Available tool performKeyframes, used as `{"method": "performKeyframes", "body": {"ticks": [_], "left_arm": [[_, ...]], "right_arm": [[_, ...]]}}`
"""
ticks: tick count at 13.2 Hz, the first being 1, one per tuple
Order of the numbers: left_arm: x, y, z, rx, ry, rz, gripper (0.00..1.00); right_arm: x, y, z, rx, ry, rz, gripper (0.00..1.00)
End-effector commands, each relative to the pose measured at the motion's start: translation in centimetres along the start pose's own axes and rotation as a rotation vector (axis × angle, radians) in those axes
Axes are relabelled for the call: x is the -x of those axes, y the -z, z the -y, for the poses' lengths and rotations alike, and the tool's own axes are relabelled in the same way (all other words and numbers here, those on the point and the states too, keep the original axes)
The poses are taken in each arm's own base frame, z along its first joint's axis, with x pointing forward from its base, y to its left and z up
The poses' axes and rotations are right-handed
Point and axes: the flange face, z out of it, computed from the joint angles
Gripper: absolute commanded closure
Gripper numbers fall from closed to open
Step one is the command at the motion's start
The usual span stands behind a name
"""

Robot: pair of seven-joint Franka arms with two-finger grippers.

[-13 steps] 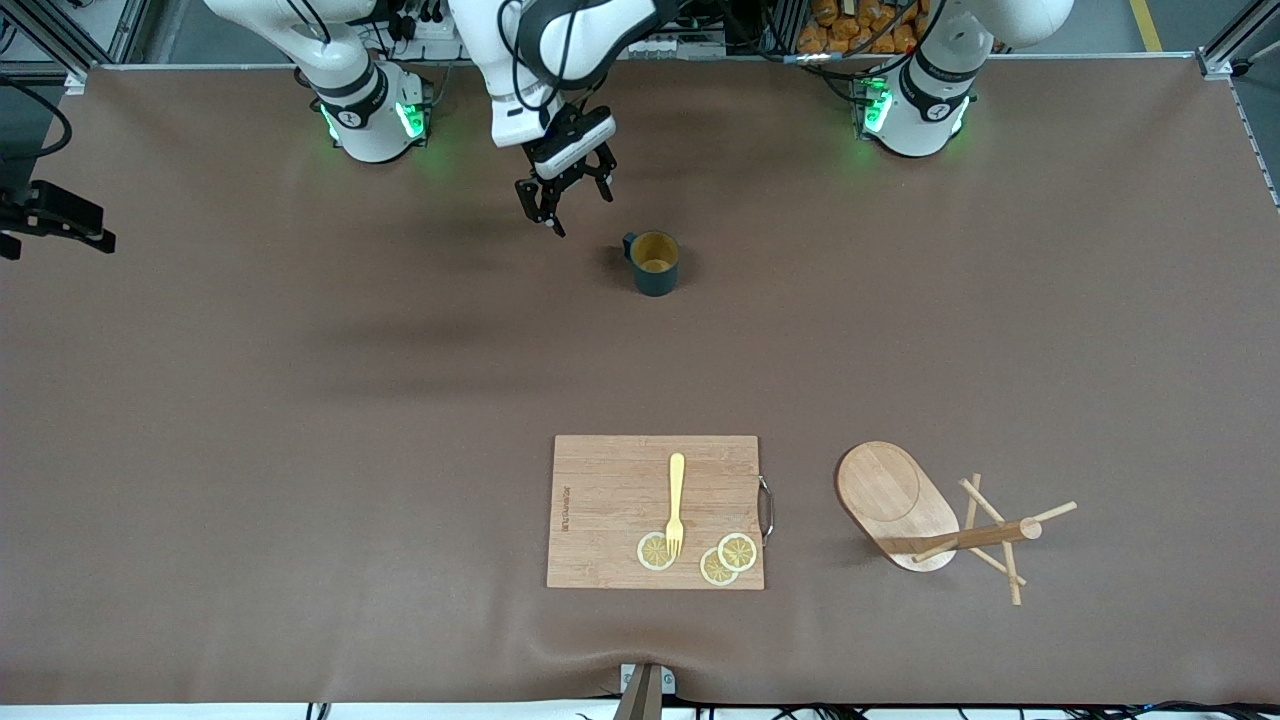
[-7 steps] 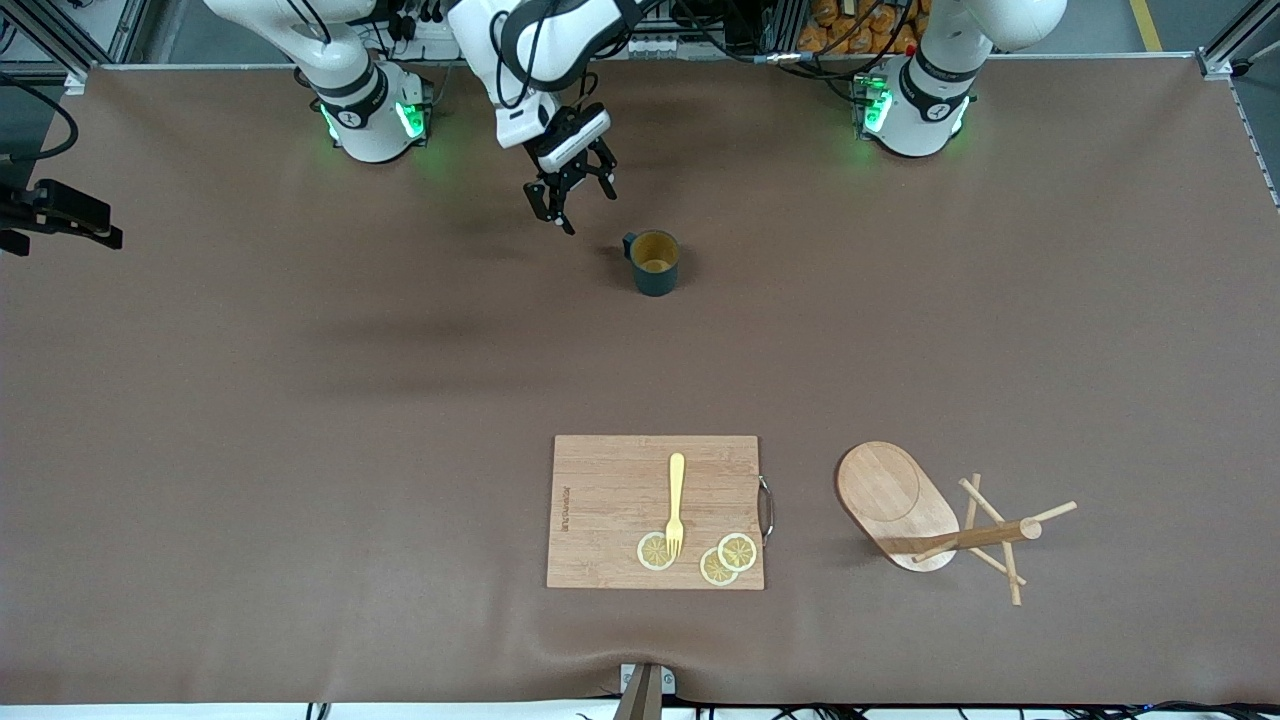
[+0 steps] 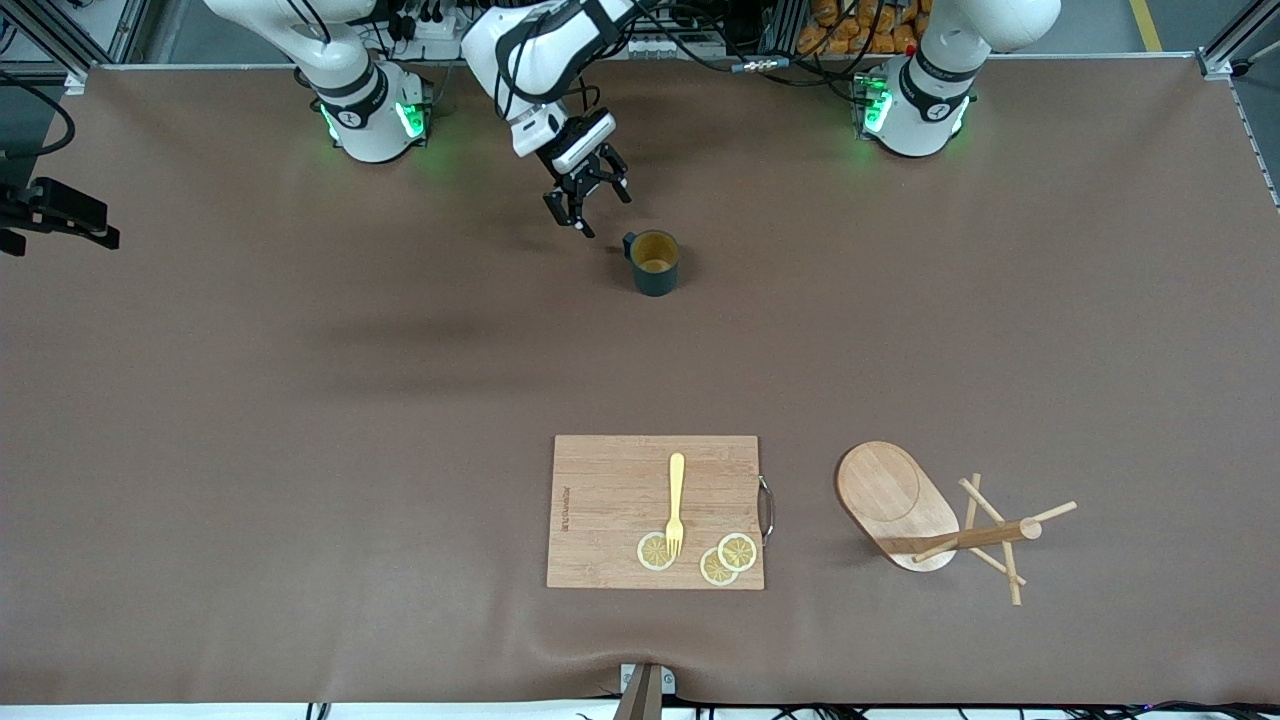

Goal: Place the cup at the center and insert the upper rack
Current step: 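Lower the left gripper and grasp the teal mug's handle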

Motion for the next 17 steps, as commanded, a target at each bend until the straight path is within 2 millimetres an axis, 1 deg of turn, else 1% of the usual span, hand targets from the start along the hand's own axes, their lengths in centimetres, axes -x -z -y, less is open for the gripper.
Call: {"method": "performKeyframes", "body": {"ticks": [1, 2, 3, 4, 6, 8, 9, 10, 11, 12, 13, 15, 16, 17], "left_arm": [[1.0, -1.7, -0.2, 0.006, 0.029, -0.066, 0.00], [1.6, -1.9, 0.2, 0.012, 0.023, -0.078, 0.00], [1.9, -2.6, 0.2, 0.015, 0.030, -0.097, 0.00], [2.1, -3.1, 0.2, 0.019, 0.033, -0.113, 0.00], [2.6, -3.6, -0.1, 0.021, 0.039, -0.118, 0.00], [2.9, -4.7, -0.3, 0.017, 0.041, -0.132, 0.00], [3.0, -4.9, -0.3, 0.016, 0.040, -0.136, 0.03], [3.1, -4.9, -0.3, 0.015, 0.040, -0.136, 0.06], [3.3, -5.3, -0.1, 0.011, 0.036, -0.141, 0.09], [3.8, -6.6, 0.1, 0.000, 0.028, -0.163, 0.10], [3.7, -6.9, 0.0, 0.002, 0.033, -0.174, 0.10], [3.6, -7.0, -0.1, 0.004, 0.038, -0.178, 0.17], [3.6, -7.1, -0.2, 0.003, 0.039, -0.180, 0.20], [3.5, -7.5, -0.3, 0.003, 0.043, -0.186, 0.21]], "right_arm": [[0.1, 0.3, -0.2, -0.001, 0.004, -0.006, 0.00], [0.0, 0.1, -0.2, 0.005, 0.010, -0.003, 0.00], [0.0, 0.8, -0.4, 0.008, 0.005, -0.026, 0.00], [0.0, 1.0, -0.6, 0.005, 0.003, -0.037, 0.00], [0.0, 1.1, -0.7, 0.006, 0.002, -0.042, 0.00], [-0.1, 1.1, -0.6, -0.001, 0.003, -0.046, 0.00], [-0.2, 1.2, -0.3, -0.033, 0.007, -0.061, 0.00], [-0.3, 1.3, -0.6, -0.060, 0.002, -0.078, 0.00], [-0.1, 1.3, -1.3, -0.071, -0.010, -0.078, 0.00], [-0.1, 1.4, -1.1, -0.069, -0.004, -0.077, 0.00], [-0.1, 1.4, -1.0, -0.062, -0.002, -0.075, 0.00], [0.2, 2.5, -1.0, -0.055, -0.004, -0.095, 0.00], [0.2, 2.6, -1.0, -0.046, -0.003, -0.095, 0.00], [0.4, 2.7, -1.2, -0.041, -0.007, -0.094, 0.00]]}}
